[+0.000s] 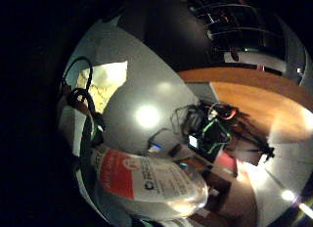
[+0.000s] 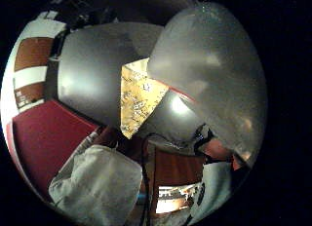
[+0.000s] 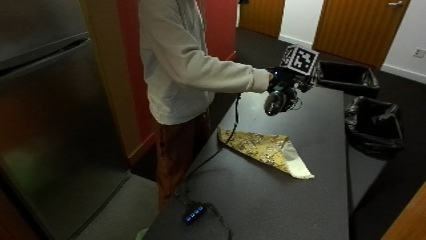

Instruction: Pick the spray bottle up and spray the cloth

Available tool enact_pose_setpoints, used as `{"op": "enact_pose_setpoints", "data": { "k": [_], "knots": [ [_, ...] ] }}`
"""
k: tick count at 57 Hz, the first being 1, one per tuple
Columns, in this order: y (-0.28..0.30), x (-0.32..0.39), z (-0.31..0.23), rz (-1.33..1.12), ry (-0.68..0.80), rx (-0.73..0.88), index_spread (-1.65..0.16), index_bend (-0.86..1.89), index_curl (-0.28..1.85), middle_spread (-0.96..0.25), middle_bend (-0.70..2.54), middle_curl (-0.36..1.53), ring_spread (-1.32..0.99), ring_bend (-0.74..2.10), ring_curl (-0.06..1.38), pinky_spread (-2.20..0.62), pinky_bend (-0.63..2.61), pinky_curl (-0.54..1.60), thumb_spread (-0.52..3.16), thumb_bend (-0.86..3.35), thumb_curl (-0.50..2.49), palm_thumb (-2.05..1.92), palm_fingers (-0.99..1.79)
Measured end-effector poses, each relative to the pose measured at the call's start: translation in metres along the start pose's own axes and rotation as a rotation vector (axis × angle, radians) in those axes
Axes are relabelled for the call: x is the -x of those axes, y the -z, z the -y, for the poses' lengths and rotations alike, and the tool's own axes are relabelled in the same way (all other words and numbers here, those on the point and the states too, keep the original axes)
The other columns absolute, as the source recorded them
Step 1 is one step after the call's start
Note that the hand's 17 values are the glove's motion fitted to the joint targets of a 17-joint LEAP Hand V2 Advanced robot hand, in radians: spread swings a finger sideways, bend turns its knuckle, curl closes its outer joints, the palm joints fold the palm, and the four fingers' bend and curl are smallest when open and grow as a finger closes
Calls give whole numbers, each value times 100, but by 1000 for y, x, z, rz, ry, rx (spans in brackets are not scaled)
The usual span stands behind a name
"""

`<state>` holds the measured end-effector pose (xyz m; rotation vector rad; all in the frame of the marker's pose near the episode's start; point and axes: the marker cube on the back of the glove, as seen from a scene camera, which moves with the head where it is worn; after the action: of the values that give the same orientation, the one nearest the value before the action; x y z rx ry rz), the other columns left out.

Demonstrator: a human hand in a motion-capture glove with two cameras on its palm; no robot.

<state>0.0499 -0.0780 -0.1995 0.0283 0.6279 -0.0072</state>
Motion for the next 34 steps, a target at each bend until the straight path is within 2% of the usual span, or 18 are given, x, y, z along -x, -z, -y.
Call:
{"op": "enact_pose_setpoints", "data": {
  "k": [18,34],
  "knots": [
    [-30,47,10,-91,88,102,-24,16,46,-20,47,51,-21,66,44,-28,47,39,23,-4,74,102,129],
    [-53,60,12,-62,67,136,-25,16,46,-20,47,51,-21,66,44,-28,48,39,23,-4,74,102,129]
  ]
}}
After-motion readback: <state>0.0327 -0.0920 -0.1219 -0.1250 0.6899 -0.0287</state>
